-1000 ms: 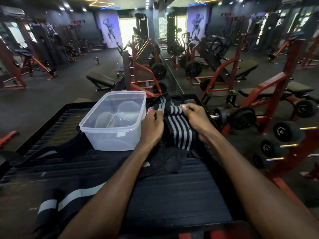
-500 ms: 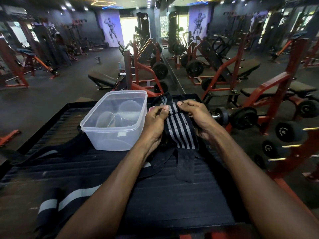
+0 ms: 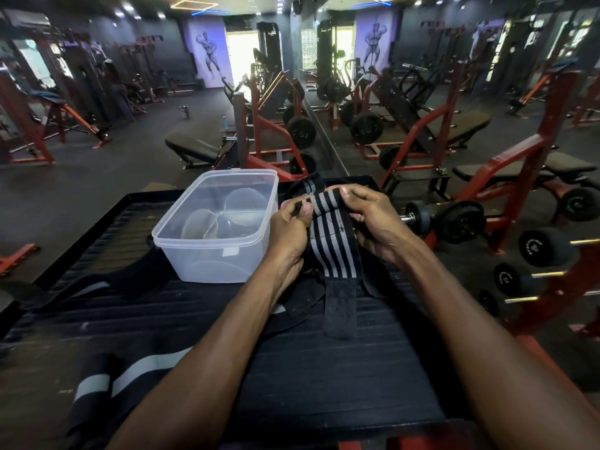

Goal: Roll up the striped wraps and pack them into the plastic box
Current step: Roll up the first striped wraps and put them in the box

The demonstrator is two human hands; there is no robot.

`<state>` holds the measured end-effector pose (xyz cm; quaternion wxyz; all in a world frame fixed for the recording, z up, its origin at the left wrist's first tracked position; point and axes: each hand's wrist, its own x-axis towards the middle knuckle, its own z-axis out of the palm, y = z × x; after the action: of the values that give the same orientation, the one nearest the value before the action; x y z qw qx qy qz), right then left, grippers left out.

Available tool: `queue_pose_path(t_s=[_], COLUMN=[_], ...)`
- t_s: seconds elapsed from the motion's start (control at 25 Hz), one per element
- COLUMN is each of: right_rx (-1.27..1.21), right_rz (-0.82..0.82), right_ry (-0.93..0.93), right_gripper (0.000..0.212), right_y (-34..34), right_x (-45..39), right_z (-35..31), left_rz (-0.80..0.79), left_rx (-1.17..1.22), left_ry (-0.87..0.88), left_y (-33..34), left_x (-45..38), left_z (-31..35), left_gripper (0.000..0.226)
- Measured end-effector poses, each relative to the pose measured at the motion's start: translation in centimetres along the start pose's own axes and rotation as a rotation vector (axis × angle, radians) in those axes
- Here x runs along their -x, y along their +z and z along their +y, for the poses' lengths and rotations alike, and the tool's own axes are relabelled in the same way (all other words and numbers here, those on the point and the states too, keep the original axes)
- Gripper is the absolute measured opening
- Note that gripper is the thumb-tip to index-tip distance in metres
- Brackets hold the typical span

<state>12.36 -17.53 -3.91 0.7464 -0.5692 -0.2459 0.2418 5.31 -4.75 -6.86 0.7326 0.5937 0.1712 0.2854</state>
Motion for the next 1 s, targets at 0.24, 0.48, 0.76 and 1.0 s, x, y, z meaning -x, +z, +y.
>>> queue_pose_path(t_s=[0.24,0.48,0.76,1.0], right_rx=[-0.057,-0.129,0.26,0.304], right_rz=[0.01,-0.026,0.05,0.057], right_ry=[0.077,0.129,-0.033,-0.212], right_gripper=[0.021,0.02,0.021,0.013], right_y=[-0.5,-0.4,0.2,-0.4], right_x=[-0.2,0.0,0.3,-0.1], right_z=[0.1,0.1,0.3,0.3], left_rz=[-0.099,-0.133,-0.068,-0.151], left_rx=[0.081,0.042,-0.143,-0.066], left_ry=[-0.1,-0.15,0.025,-0.054], left_y=[0.4,0.7,0.5,0.4], left_x=[0.4,1.1,1.0,0.8], left_z=[0.2,0.4,0.4,0.6], left_gripper=[0.024,0.027,0.037,0.039])
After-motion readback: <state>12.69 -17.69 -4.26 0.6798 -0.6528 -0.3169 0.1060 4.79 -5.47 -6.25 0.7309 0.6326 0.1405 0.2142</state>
